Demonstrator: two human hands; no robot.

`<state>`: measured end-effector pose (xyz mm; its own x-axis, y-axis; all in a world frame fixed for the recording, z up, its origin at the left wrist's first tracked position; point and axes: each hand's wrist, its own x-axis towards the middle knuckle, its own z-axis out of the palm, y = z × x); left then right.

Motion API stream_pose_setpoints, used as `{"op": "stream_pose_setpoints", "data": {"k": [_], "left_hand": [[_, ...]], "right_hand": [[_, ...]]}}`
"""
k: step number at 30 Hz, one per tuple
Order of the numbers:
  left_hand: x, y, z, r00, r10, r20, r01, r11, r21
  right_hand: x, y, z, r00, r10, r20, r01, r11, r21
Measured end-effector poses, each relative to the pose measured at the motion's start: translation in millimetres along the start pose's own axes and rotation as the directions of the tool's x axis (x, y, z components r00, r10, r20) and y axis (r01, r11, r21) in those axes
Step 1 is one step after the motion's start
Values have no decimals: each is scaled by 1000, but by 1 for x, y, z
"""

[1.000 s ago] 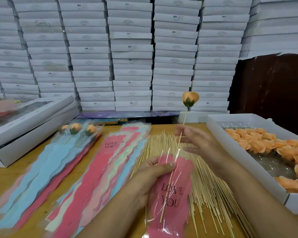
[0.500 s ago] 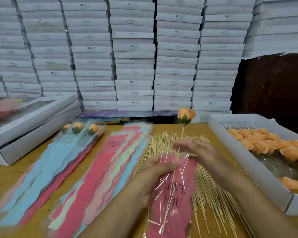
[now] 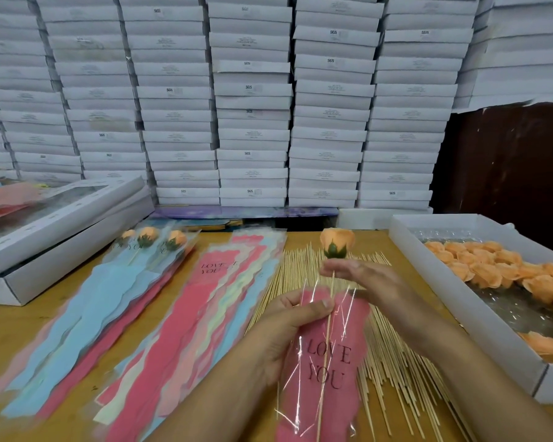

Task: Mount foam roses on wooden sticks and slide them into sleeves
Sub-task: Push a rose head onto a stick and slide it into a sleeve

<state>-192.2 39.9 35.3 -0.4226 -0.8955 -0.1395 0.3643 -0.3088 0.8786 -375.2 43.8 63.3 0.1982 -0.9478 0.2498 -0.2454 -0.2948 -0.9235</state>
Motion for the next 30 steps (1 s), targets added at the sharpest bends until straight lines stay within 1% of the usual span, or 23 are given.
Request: {"op": "stream_pose_setpoints", "data": {"k": [2,3,5,7,8,9,11,14,16,19,24,27,30], "left_hand": [[-1,1,0,1000,12,-8,-12,1000,25],[-1,1,0,1000,15,-17,-14,1000,27],[-1,2,0,999,19,-34,-18,1000,24],[-1,1,0,999,19,-36,-18,1000,16],[-1,1,0,999,19,-27,-18,1000,14],[-1,0,0,1000,16,-15,-16,1000,18],[-2,-1,1,1000,6,12,-7,999,35],[-3,0,1,999,2,41,-4,999,45],[-2,0,1,999,14,44,-15,1000,26],[-2,1,1,999,20,46,-20,1000,12],[0,1,-1,999,17,30,-18,999,37],[2,0,-2,1000,30,2,-30,998,55],[4,-1,-3,1000,29,3,-30,999,30]], "right_hand": [[-2,2,2,1000,-28,-6,28,1000,-6],[-1,2,2,998,-52,-45,52,999,3],[3,-1,1,972,-81,-221,92,995,39],[11,-5,-3,913,-38,-406,77,994,80],[16,-7,-6,889,-21,-458,62,995,76],[20,-9,-9,881,-14,-474,50,997,63],[26,-14,-12,903,-25,-429,47,998,40],[26,-16,-13,951,-46,-306,48,999,-2],[23,-14,-10,964,-76,-254,69,997,-37],[19,-8,-4,978,-77,-196,67,996,-62],[15,-3,-3,980,-40,-193,34,999,-37],[14,-3,-1,986,-19,-167,8,998,-62],[13,-3,1,990,18,-139,-31,995,-94]]}}
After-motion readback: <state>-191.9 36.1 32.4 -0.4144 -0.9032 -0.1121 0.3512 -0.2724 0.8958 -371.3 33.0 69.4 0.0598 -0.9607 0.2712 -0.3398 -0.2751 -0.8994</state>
